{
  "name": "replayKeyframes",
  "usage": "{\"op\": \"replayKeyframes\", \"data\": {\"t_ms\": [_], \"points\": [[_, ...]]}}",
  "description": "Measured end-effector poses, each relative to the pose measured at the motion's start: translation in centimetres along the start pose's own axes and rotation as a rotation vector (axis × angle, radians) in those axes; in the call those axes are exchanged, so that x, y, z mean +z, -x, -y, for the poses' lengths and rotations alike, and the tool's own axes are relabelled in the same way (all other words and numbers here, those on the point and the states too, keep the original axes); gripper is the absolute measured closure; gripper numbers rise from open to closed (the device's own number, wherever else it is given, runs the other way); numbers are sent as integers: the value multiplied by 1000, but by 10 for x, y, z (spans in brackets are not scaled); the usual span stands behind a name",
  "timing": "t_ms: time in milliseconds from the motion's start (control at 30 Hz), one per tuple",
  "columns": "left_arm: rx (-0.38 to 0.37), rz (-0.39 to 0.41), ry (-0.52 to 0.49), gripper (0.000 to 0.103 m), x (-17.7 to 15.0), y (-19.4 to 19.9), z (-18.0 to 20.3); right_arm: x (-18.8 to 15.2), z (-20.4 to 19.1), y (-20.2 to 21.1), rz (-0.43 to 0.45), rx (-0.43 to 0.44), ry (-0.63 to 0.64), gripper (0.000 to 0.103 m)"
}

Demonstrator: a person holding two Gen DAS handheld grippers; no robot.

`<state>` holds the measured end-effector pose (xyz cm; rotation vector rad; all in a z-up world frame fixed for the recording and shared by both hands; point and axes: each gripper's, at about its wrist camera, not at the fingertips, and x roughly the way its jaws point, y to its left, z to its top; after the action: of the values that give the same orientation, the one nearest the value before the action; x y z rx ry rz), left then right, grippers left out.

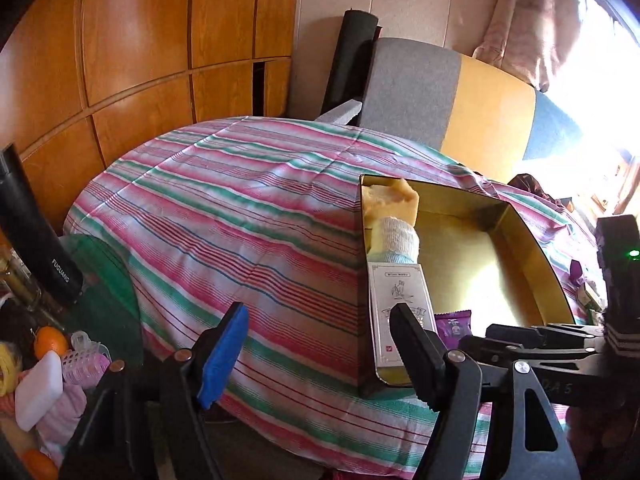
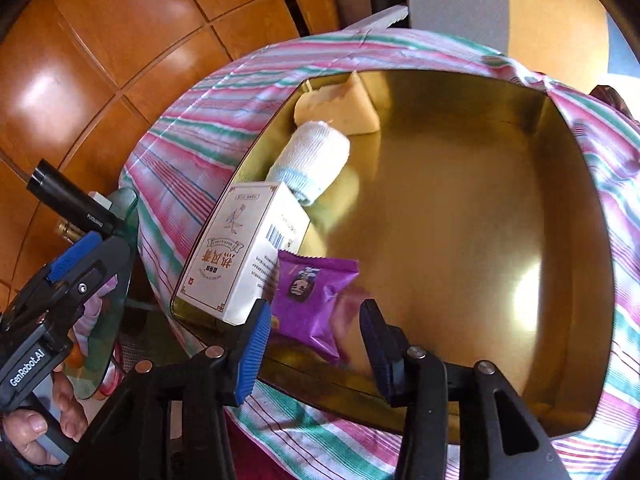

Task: Organize objects
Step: 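Lower the purple packet into the tray and open the right tool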

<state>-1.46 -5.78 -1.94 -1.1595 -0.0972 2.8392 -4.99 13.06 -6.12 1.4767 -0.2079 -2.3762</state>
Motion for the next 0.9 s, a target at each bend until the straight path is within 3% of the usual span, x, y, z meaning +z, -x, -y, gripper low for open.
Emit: {"op": "replayKeyframes", "data": {"t_ms": [467,900], "points": [[-43,28,-128,28,6,16,49,-11,35,72,172,-151,-26,53],[-122,23,-265,28,4,18,109,-36,128,121,228,-278,-202,53]]}}
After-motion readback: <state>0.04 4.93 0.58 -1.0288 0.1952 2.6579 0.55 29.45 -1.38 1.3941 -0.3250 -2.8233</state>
